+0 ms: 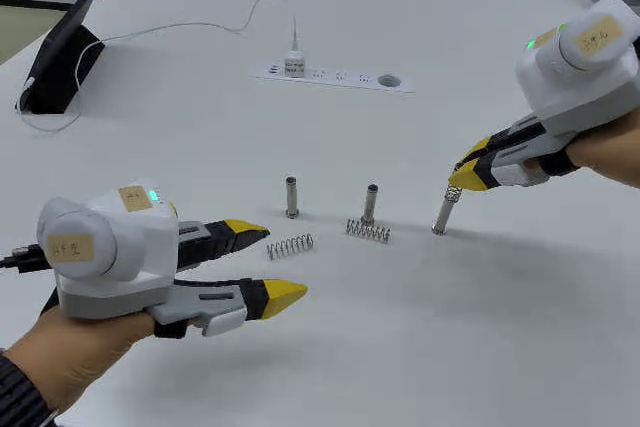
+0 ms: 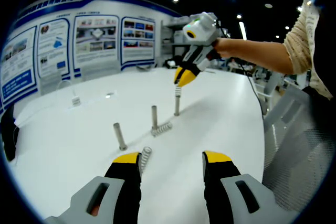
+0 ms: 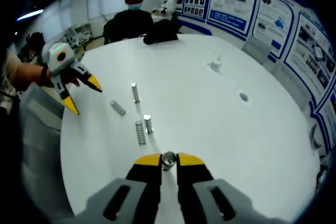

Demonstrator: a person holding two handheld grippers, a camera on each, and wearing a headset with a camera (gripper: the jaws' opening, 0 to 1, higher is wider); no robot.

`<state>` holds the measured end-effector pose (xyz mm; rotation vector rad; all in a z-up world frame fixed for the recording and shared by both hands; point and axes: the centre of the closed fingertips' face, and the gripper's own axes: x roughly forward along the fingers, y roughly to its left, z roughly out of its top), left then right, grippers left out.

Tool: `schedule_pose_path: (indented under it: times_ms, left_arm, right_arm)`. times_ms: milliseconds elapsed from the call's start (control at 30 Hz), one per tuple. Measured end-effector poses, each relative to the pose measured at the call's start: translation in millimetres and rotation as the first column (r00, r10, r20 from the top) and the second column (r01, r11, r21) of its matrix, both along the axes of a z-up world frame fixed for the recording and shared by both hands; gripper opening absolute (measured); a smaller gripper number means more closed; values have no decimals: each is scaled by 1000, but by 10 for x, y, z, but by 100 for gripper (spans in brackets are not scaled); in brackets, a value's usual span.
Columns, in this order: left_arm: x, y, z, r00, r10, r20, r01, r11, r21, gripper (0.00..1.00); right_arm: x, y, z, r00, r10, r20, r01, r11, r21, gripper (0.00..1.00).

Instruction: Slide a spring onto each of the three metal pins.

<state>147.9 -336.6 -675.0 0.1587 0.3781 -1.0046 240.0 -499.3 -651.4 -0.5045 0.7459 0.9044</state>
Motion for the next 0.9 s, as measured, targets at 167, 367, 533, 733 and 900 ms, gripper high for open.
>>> schedule_pose_path:
  times_ms: [167,367,533,733,900]
  left_arm:
    - [7,0,0,1000,-1,0,1,1000,0,47]
    - [4,9,-5,1000,1,-1,-1,1000,-2,47]
    - [3,21,-21,1000,4,-5,-4,1000,-1,47]
    - [11,15,-19,1000,5,-6,-5,1000,-5,47]
    - [14,12,-23,1000,6,-7,-6,1000,-7,47]
  right_arm:
    - [15,4,-32,1000,-7,-3,7,1000,2,12]
    - [12,-1,-167,1000,-20,-22,20,1000,3,12]
    - [16,-2,-267,999,-36,-35,36,999,10,12]
    - [-3,3,-377,998,-47,-52,47,999,7,12]
    - [-7,0,-440,997,-53,-58,53,999,2,12]
